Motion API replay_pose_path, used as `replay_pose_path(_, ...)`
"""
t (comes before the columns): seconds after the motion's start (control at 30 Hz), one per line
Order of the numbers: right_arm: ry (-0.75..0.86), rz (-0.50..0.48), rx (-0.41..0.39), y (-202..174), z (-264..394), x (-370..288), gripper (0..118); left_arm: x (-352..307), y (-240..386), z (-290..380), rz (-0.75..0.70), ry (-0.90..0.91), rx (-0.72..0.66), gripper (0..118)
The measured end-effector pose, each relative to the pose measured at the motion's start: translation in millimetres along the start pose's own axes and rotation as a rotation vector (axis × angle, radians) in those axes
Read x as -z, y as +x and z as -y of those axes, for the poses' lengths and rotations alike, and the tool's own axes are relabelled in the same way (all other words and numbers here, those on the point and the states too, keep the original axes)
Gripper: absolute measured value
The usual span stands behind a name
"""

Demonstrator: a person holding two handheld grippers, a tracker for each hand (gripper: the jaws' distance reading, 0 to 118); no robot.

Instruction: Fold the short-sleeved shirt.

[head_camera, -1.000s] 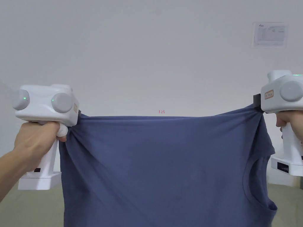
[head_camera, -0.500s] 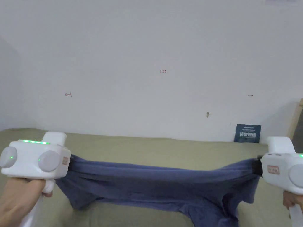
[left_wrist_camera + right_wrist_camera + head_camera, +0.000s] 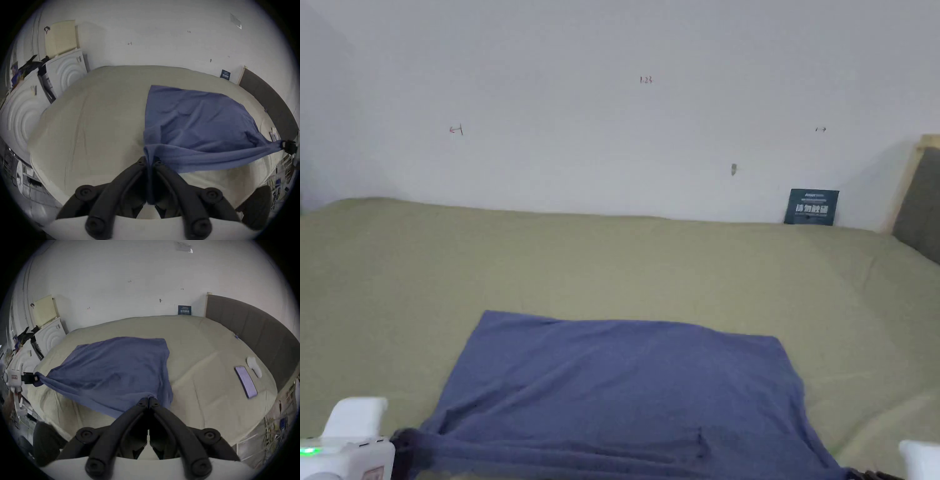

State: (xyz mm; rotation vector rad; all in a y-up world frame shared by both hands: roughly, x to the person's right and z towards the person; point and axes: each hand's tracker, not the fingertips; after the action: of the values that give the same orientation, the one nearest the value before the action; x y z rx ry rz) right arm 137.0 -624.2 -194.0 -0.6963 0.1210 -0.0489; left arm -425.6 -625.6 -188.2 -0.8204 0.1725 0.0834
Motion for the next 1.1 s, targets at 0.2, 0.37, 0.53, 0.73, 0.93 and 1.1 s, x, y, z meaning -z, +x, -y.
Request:
replay_pose_path(0.2,-0.03,0.008,0.036,6,43,-28,0,-30,-5,40,0.036,-0.025,-0.061,5)
replay_pose_path(0.37,-0.053,0.001,0.084,8,49,-13,0,-12,-5,47,0.026,-0.058,-0.033,5)
replay_pose_path(0.53,-0.095,-0.002,0.09,7,49,-2,115,-11,-11,50,0.03,-0.055,-0.095,113)
replay_pose_path(0.73,-0.033,0.068,0.042,7,45,-19,56,-42,-25,52,-0.02,0.01,-0.133,76)
replay_pose_path(0.93,-0.068,0.065,0.077,12,56,-16,0,-49,-33,56,0.015,-0.011,-0.163,0)
replay_pose_path(1.1,-0.099,0.071,0.033,-9,63,-18,0,-38,-22,67,0.105,-0.099,-0.067,71)
